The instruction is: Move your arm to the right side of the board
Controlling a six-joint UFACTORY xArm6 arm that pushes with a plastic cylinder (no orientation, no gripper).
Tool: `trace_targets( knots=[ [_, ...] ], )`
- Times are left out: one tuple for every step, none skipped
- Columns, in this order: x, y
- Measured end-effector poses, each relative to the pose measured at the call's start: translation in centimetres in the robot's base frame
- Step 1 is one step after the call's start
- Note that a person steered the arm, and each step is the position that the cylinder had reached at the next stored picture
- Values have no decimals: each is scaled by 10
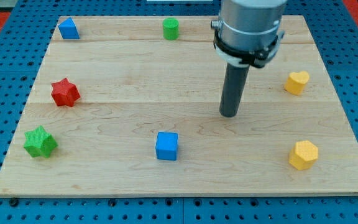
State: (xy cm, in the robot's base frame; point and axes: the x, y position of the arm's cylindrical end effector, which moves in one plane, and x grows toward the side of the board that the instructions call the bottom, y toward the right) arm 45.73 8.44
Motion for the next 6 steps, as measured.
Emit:
trace_targets(
  knots=[
    [-49, 1],
    [-52, 3],
    [-52, 3],
    [-58, 5],
    [-93, 3],
    [-104, 34]
  ],
)
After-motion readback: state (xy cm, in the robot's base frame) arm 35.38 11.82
